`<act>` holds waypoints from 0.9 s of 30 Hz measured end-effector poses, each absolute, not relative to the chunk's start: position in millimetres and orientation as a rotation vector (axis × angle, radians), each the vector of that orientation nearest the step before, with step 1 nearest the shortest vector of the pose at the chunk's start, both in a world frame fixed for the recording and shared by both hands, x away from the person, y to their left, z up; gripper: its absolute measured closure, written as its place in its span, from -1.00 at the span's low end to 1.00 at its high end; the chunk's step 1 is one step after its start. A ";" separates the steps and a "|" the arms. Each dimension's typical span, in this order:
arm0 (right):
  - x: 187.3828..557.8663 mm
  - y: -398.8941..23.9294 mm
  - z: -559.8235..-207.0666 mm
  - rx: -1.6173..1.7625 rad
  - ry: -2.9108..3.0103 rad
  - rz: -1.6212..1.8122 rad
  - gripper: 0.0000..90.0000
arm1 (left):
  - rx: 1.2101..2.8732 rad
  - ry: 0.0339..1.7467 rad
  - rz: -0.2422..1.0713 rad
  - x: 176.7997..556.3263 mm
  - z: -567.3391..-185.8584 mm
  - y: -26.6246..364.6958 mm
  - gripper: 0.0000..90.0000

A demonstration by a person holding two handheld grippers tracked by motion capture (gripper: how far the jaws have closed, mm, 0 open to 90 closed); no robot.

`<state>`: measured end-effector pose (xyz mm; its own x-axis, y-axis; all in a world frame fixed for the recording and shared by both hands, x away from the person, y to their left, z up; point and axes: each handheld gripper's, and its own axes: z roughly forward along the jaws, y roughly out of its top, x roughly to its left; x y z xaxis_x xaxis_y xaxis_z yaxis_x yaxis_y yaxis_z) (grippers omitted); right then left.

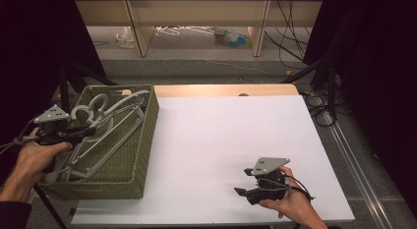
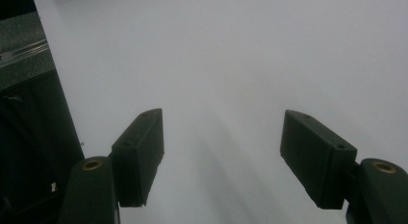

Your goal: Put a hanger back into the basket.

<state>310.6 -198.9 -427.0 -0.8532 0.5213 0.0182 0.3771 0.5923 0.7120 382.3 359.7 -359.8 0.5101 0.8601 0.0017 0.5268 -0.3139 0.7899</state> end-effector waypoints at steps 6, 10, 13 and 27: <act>310.8 -200.6 -425.9 0.748 2.623 1.108 -0.27 | 1.966 1.181 0.527 386.2 -370.8 359.9 0.76; 311.7 -199.0 -425.1 0.741 2.624 1.116 -0.27 | 1.956 1.255 0.505 387.6 -379.6 364.1 0.75; 311.2 -198.9 -425.9 0.742 2.628 1.112 -0.27 | 1.901 1.332 0.444 389.9 -387.7 362.8 0.72; 312.0 -199.3 -425.4 0.738 2.622 1.116 -0.27 | 1.915 1.524 0.575 399.5 -394.7 371.1 0.65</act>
<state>312.0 -199.3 -425.4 -0.8559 0.5170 0.0125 0.3674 0.5909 0.7182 399.5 371.1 -394.7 0.2406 0.9698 -0.0407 0.7014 -0.1447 0.6979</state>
